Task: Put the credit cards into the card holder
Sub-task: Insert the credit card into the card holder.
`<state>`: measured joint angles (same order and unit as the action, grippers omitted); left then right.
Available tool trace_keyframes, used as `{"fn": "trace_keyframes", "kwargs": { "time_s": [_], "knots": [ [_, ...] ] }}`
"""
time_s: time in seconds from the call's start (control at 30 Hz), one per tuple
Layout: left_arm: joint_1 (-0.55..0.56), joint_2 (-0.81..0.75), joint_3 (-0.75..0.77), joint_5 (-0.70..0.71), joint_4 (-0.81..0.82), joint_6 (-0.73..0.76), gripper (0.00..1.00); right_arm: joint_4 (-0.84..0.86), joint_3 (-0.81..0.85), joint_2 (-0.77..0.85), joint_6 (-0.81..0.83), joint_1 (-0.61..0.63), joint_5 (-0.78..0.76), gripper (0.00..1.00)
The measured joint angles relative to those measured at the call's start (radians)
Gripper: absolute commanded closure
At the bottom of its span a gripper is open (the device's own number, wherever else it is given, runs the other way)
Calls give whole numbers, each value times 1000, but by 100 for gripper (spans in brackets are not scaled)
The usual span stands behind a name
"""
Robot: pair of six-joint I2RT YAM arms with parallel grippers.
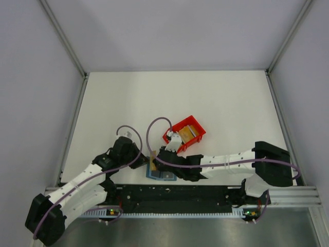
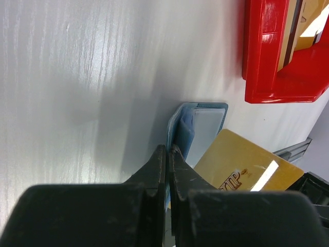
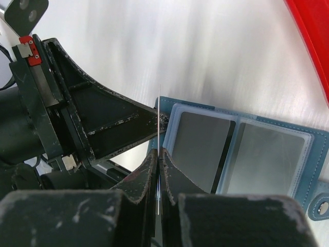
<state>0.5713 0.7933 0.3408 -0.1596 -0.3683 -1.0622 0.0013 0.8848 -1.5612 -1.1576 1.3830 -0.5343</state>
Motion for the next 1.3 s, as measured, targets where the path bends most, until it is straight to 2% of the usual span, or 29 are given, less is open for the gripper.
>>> {"fn": "trace_keyframes", "kwargs": {
  "time_s": [1.1,1.3],
  "knots": [
    [0,0,-10,1,0,-6,100,-35,0,-22,-6,9,-43,100],
    [0,0,-10,1,0,-6,100,12,0,-22,13,9,-35,100]
  ]
}}
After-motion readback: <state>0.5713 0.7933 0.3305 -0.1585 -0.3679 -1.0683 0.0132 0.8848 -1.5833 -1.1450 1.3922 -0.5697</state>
